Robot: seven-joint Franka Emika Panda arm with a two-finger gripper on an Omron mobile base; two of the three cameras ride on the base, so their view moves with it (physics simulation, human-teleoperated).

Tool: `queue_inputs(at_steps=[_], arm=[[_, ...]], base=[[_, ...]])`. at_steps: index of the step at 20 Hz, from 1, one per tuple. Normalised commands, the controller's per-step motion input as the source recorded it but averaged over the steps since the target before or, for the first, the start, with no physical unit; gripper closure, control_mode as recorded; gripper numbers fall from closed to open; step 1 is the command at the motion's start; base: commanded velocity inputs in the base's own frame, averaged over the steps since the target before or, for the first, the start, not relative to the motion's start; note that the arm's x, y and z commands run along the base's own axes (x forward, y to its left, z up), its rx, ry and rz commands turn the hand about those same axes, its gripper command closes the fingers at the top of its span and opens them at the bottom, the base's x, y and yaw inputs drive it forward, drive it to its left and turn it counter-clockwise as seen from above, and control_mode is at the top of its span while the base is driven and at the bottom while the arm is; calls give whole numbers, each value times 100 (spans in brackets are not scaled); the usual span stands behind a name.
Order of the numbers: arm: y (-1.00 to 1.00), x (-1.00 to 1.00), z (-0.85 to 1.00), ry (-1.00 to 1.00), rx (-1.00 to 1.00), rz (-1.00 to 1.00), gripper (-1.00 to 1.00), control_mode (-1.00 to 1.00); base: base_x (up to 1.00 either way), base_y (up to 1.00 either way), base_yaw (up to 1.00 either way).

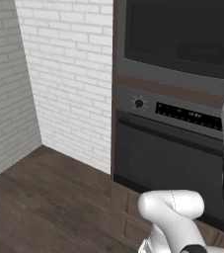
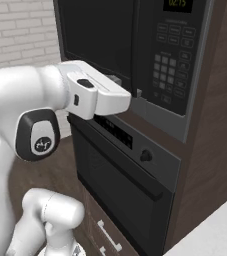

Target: Pick the onion from the sink and place it in the bowl. Then pick the bowl and place it in the microwave. Then close the microwave door and press the start button.

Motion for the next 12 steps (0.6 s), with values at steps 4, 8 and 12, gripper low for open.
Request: queue_inputs(at_steps=[4,8,12], arm=[[-25,-9,-8,-4,2,0,100,-100],[-31,-20,-13,-1,1,0,100,-100],[-18,-7,-17,0,0,0,100,-100]], base=[[0,0,0],[0,0,0],[0,0,0]])
